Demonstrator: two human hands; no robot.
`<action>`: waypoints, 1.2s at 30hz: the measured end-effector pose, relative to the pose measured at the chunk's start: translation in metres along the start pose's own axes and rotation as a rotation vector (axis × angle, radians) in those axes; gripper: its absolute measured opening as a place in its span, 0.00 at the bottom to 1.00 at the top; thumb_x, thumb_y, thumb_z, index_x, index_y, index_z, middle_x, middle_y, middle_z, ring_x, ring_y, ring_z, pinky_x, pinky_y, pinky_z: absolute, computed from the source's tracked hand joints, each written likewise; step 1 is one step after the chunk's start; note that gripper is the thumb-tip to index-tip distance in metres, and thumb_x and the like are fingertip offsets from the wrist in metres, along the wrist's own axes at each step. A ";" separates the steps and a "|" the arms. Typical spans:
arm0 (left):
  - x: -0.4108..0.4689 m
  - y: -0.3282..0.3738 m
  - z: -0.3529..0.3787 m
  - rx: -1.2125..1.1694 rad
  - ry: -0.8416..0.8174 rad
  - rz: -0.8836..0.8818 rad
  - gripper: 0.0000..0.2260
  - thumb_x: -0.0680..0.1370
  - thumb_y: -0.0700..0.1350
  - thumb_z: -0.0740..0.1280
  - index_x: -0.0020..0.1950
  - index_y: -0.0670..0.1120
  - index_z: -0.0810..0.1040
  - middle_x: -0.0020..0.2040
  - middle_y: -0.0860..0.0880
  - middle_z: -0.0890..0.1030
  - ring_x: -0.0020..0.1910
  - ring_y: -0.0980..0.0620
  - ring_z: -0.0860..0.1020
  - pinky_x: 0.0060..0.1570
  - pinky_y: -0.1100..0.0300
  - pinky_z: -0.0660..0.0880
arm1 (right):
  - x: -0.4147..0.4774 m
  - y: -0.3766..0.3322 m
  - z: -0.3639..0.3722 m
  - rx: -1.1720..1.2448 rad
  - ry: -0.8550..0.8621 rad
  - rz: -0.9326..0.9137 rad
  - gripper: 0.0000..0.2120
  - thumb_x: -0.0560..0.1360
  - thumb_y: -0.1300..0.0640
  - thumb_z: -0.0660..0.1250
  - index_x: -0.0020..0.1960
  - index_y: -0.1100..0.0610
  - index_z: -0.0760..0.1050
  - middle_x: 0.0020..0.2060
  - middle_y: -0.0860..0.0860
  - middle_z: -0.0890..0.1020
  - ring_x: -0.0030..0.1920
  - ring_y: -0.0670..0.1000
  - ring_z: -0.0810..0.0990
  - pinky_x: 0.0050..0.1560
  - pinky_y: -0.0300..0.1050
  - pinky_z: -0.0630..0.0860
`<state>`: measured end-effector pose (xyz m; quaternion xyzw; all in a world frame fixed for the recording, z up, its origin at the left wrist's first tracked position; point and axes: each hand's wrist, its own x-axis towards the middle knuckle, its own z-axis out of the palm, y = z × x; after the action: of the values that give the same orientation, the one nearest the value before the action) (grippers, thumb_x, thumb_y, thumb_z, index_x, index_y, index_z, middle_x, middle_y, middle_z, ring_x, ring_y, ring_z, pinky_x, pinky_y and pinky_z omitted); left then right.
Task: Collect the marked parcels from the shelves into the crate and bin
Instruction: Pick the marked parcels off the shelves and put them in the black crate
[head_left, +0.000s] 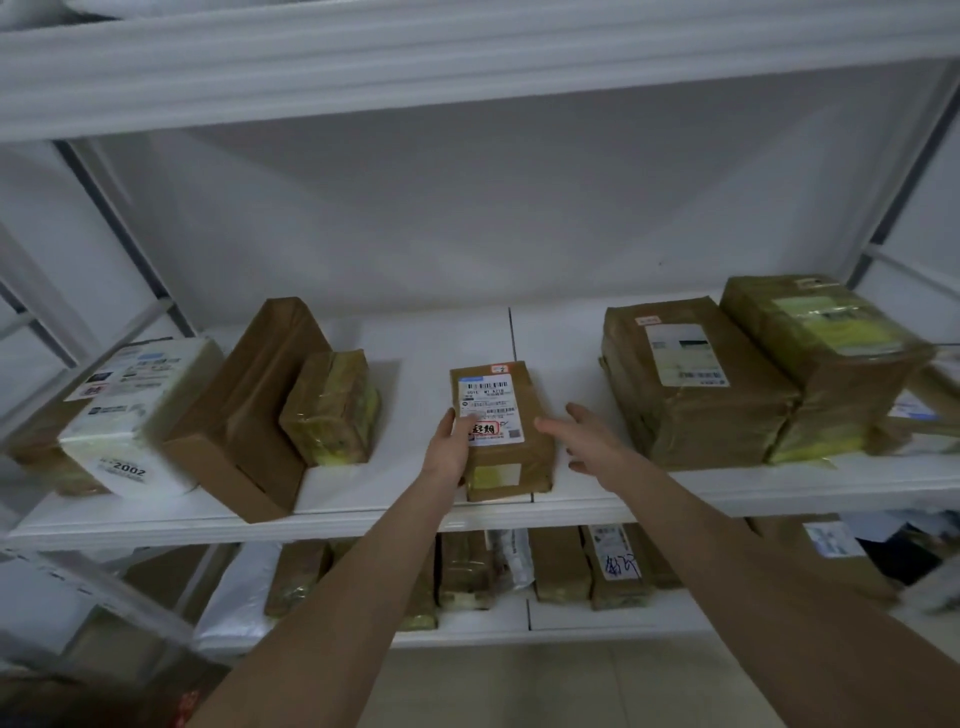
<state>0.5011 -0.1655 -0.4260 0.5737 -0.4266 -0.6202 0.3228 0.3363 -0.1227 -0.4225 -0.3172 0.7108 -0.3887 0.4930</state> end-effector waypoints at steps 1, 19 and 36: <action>-0.001 -0.001 0.001 -0.006 -0.007 -0.016 0.20 0.81 0.51 0.60 0.74 0.52 0.66 0.59 0.47 0.79 0.50 0.48 0.77 0.52 0.52 0.75 | -0.002 0.001 0.000 0.026 -0.051 0.003 0.35 0.75 0.52 0.69 0.77 0.54 0.56 0.67 0.55 0.72 0.63 0.55 0.74 0.58 0.48 0.75; -0.068 -0.032 -0.025 -0.019 -0.055 0.179 0.27 0.76 0.35 0.63 0.72 0.56 0.67 0.60 0.51 0.81 0.55 0.49 0.79 0.50 0.49 0.76 | -0.047 0.018 0.003 -0.023 -0.217 -0.204 0.37 0.70 0.67 0.72 0.73 0.45 0.62 0.60 0.51 0.79 0.51 0.52 0.80 0.46 0.49 0.79; -0.191 -0.142 -0.139 -0.257 0.393 0.099 0.28 0.76 0.32 0.63 0.67 0.60 0.66 0.56 0.48 0.81 0.48 0.48 0.81 0.36 0.56 0.78 | -0.117 0.074 0.155 -0.246 -0.596 -0.253 0.39 0.69 0.62 0.74 0.74 0.48 0.61 0.64 0.49 0.76 0.57 0.51 0.77 0.47 0.44 0.76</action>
<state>0.6766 0.0426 -0.4670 0.6161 -0.3009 -0.5291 0.4999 0.5152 -0.0255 -0.4658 -0.5596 0.5323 -0.2484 0.5846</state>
